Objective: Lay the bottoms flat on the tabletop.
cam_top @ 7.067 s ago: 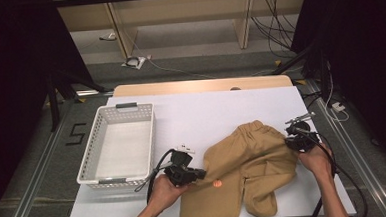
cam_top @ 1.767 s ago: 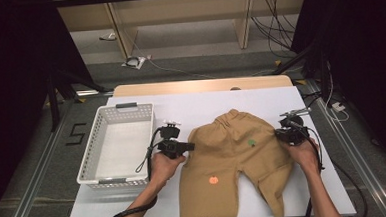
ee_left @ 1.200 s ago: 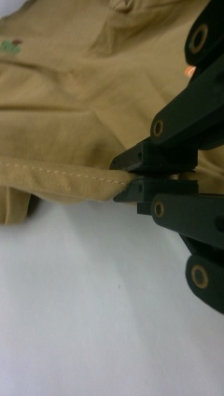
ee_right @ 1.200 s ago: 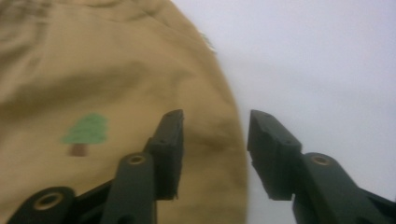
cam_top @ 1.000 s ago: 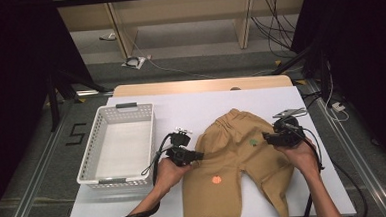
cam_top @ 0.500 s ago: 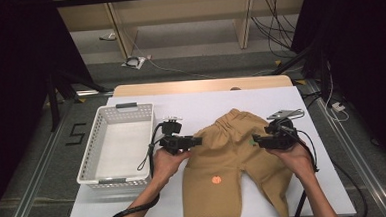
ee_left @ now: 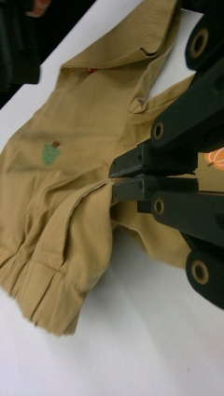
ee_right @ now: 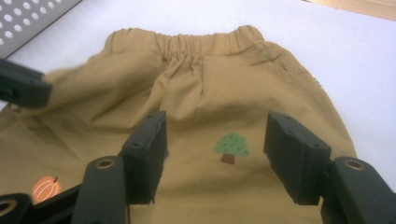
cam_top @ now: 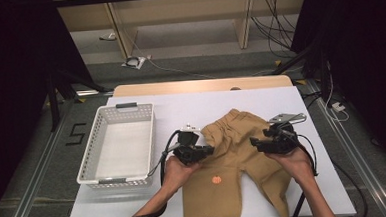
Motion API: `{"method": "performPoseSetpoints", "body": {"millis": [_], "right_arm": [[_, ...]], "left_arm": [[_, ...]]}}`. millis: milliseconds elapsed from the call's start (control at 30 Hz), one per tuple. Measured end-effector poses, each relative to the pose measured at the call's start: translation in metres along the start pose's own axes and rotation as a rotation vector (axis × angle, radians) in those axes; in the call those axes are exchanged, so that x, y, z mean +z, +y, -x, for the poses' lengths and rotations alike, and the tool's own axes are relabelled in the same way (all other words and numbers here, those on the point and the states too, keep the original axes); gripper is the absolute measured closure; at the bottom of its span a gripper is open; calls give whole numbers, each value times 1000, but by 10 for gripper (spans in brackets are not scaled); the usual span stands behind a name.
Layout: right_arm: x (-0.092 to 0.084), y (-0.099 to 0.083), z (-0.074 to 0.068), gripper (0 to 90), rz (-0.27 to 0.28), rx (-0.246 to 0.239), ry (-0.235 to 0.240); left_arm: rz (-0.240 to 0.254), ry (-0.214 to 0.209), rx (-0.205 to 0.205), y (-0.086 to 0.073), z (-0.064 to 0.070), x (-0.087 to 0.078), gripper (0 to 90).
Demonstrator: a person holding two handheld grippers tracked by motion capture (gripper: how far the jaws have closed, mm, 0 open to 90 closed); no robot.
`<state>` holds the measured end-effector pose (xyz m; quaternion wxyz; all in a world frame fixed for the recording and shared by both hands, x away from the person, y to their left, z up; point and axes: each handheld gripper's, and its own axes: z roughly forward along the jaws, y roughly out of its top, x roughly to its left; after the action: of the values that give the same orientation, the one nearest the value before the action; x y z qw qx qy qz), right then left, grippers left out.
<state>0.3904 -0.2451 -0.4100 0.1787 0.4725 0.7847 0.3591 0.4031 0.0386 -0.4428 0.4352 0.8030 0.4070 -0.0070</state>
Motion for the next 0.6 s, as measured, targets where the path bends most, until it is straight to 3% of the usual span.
{"method": "performPoseSetpoints", "body": {"millis": [67, 167, 233, 267, 333, 400, 600], "right_arm": [[0, 0, 0, 404, -3, -3, 0], [0, -1, 1, 404, -8, 0, 0], [1, -2, 2, 404, -9, 2, -2], [1, -2, 3, 404, -8, 3, -3], [1, -2, 4, 404, -8, 1, -3], [1, -2, 4, 404, -10, 5, -5], [1, -2, 4, 404, -14, 0, -7]], "left_arm": [[-21, -6, 3, -2, 2, 5, 870], [-31, -29, -34, -1, -2, 7, 835], [-23, -38, -54, 2, -6, 3, 759], [-16, -34, -75, 4, -9, 1, 673], [10, -41, -113, 8, -16, -6, 641], [41, -21, -152, 15, -25, -15, 605], [94, 38, -199, 30, -42, -31, 553]]}}
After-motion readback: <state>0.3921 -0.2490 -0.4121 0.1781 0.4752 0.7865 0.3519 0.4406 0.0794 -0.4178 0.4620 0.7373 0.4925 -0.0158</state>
